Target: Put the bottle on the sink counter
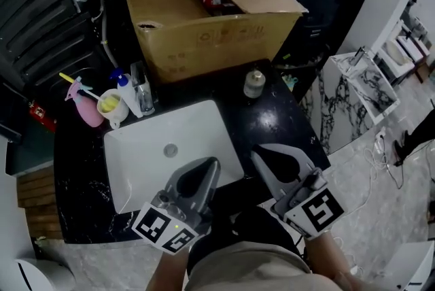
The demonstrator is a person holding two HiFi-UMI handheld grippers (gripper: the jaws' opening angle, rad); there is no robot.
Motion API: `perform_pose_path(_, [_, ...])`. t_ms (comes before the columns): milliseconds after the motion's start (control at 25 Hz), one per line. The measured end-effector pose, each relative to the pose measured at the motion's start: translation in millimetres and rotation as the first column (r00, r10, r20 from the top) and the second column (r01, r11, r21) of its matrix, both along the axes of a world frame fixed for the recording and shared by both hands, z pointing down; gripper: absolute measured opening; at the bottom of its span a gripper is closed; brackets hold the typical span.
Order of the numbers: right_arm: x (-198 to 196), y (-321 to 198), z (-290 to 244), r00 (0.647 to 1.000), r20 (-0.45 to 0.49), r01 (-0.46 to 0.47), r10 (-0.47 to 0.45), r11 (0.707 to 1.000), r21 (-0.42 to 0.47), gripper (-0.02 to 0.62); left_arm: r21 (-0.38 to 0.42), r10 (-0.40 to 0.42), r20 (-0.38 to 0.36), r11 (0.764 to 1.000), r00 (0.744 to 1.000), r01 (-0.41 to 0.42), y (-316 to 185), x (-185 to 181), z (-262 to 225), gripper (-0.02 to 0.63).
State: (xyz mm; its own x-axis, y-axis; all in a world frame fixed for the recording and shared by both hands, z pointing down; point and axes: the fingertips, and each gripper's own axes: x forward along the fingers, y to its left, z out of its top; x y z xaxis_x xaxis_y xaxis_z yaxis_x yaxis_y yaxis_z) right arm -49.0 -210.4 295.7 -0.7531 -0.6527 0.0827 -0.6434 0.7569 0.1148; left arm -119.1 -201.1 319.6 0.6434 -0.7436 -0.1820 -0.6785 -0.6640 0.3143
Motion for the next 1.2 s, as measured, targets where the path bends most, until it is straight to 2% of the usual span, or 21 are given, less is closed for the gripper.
perform_pose_path(160, [15.1, -6.3, 2.6, 0.999, -0.003, -0.044, 0.044, 0.999, 0.008, 0.003, -0.028, 0.014, -0.017, 0.999, 1.000, -0.014, -8.1, 5.5, 4.8, 0.006])
perform_pose_path(280, [23.0, -8.8, 3.2, 0.998, -0.012, -0.060, 0.060, 0.998, 0.015, 0.003, -0.017, 0.025, -0.007, 1.000, 1.000, -0.025, -9.1, 11.5, 2.7, 0.006])
perform_pose_path(600, [22.4, -6.2, 7.9, 0.999, -0.034, -0.012, 0.011, 1.000, -0.008, 0.003, -0.050, 0.024, -0.020, 0.998, 1.000, -0.025, -12.4, 20.8, 13.5, 0.006])
perform_pose_path(840, [21.3, -9.5, 11.2, 1.000, -0.001, -0.020, 0.020, 1.000, -0.021, 0.003, -0.066, 0.025, -0.017, 0.998, 1.000, -0.026, -10.3, 24.9, 18.6, 0.006])
perform_pose_path(1200, [12.0, -6.9, 13.4, 1.000, 0.005, 0.018, -0.018, 1.000, -0.021, 0.003, -0.077, 0.011, -0.006, 0.997, 1.000, -0.011, -7.4, 28.0, 18.4, 0.006])
